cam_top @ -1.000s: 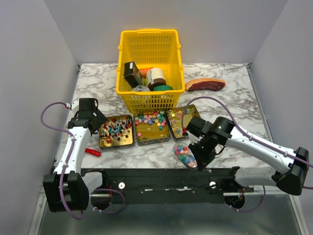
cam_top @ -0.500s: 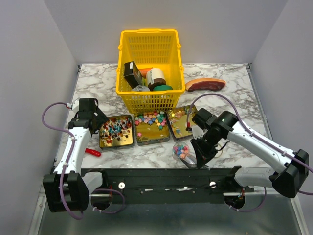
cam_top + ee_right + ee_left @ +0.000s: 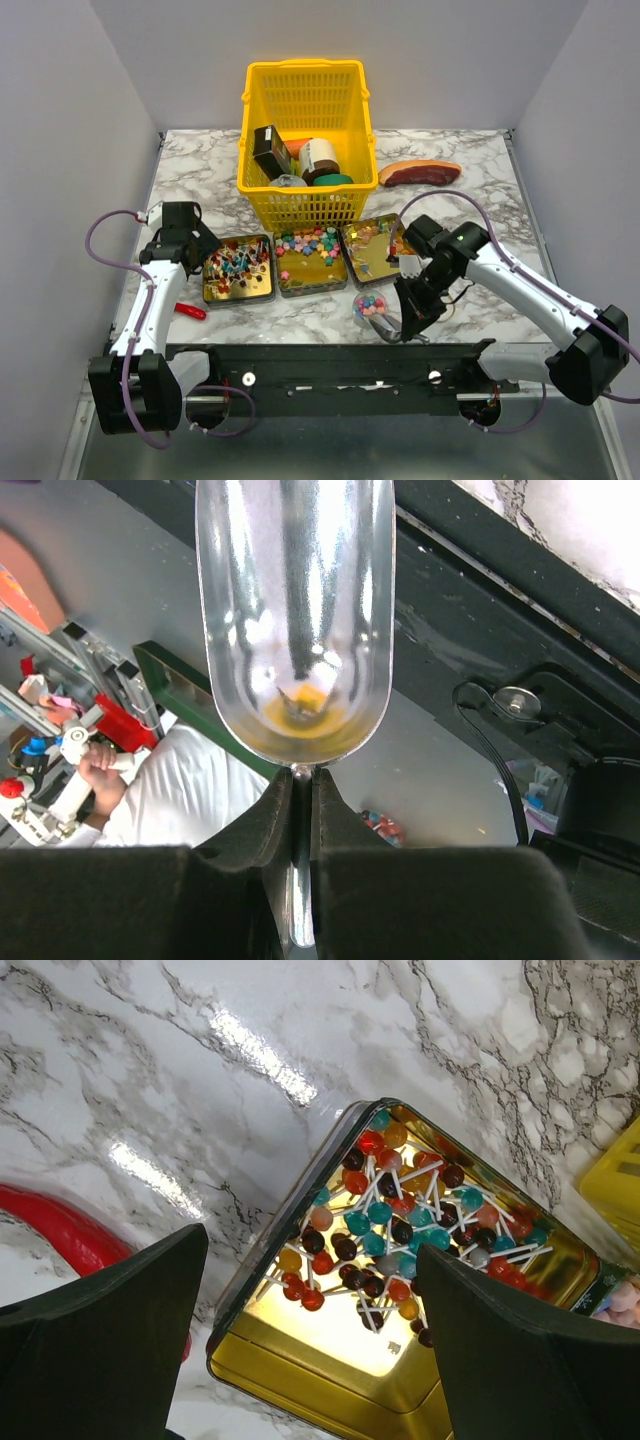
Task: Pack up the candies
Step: Place the fake candies in the packing bottle, then move the storage box to the center of the board.
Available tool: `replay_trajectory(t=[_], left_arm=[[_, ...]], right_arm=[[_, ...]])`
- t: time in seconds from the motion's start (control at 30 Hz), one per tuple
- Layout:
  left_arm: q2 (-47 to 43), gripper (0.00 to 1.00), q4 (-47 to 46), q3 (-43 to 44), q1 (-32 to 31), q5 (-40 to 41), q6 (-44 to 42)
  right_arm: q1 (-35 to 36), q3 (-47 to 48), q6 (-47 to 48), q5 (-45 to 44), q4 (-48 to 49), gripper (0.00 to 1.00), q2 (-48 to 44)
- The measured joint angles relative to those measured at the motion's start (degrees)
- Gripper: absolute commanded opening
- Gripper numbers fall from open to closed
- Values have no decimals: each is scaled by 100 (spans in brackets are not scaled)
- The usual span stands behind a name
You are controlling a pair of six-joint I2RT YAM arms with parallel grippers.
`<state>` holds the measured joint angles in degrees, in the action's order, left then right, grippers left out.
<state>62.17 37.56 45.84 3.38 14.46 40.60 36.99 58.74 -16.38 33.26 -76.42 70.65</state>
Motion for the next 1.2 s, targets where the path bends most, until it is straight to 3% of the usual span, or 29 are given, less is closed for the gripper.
replay_trajectory(t=[0.2, 0.63, 0.83, 1.2], left_arm=[[61, 94, 188, 0, 0, 76, 0], [914, 47, 413, 0, 39, 76, -59], [1141, 35, 380, -31, 42, -9, -138], [1294, 26, 138, -76, -162, -407, -195]], right_arm=[[0, 332, -9, -105, 66, 1, -42], [0, 839, -214, -459, 776, 1, -118], [0, 839, -269, -461, 1086, 1, -186], [0, 793, -269, -557, 1360, 1, -186]])
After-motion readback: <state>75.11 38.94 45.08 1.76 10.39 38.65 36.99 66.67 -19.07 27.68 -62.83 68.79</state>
